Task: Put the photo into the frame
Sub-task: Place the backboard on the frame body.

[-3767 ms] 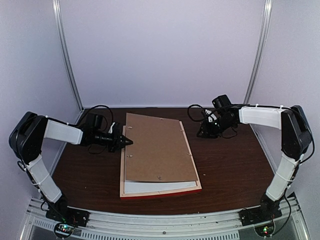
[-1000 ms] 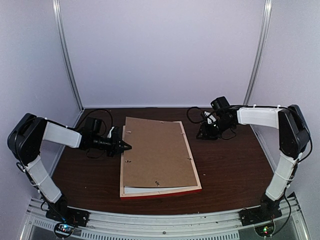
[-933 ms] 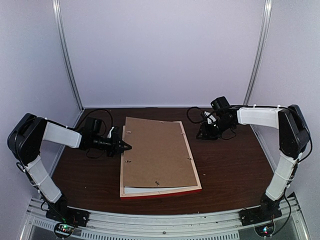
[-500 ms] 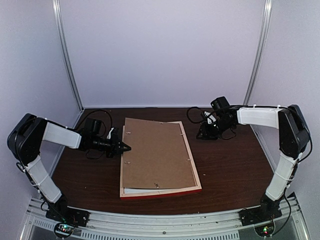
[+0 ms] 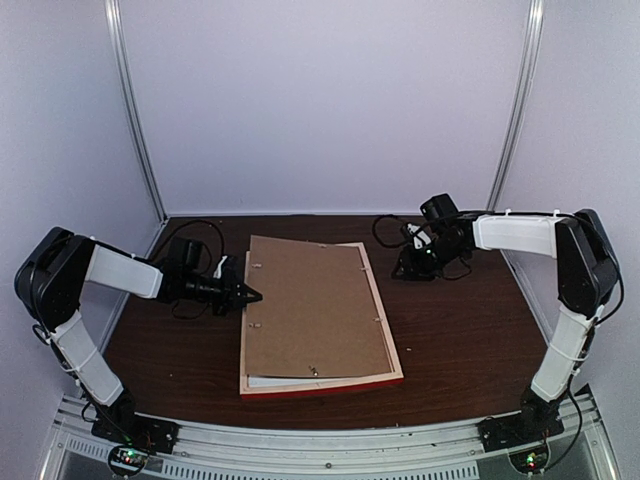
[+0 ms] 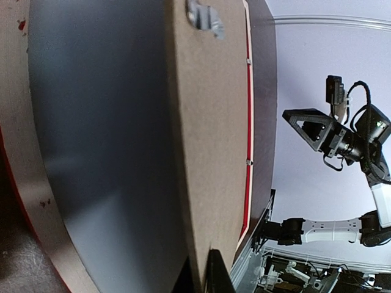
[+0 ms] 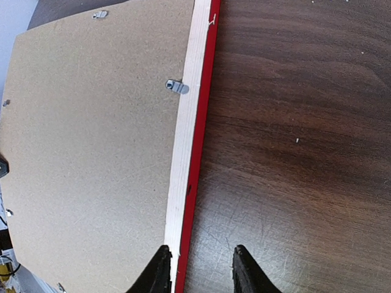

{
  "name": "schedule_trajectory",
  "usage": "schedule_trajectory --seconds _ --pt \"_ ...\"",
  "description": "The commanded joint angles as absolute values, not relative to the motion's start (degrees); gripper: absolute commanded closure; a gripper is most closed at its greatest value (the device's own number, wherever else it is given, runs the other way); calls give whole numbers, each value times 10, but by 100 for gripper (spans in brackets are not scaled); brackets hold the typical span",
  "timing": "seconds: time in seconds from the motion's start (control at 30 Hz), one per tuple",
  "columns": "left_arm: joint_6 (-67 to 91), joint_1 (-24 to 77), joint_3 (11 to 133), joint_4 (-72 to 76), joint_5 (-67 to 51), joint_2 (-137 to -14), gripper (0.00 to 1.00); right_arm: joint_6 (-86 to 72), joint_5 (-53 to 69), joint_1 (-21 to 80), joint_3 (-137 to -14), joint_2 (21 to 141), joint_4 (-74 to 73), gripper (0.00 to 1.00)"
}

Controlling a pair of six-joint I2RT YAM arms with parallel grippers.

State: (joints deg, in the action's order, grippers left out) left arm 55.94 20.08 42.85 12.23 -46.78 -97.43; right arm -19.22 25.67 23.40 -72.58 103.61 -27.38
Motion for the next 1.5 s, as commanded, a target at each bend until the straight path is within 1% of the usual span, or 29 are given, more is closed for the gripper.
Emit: schedule_trajectory --seconds 0.0,0.33,0.7,0.93,1.17,1.47 --pt "574 206 402 103 -418 -997 100 -184 246 249 -729 1052 -272 65" --pt "623 209 382 166 -430 -1010 100 -188 241 267 -733 1071 -266 64" --pt "622 215 386 171 -428 -1030 100 -187 237 284 -746 1110 -262 59" --pt "609 219 389 152 -418 -1033 95 -187 240 293 -754 1126 -262 57" --pt "599 224 392 141 -409 -1041 89 -180 220 303 -760 1127 -274 54" --pt "583 229 398 117 -393 -1044 87 -164 158 315 -778 1098 -300 52"
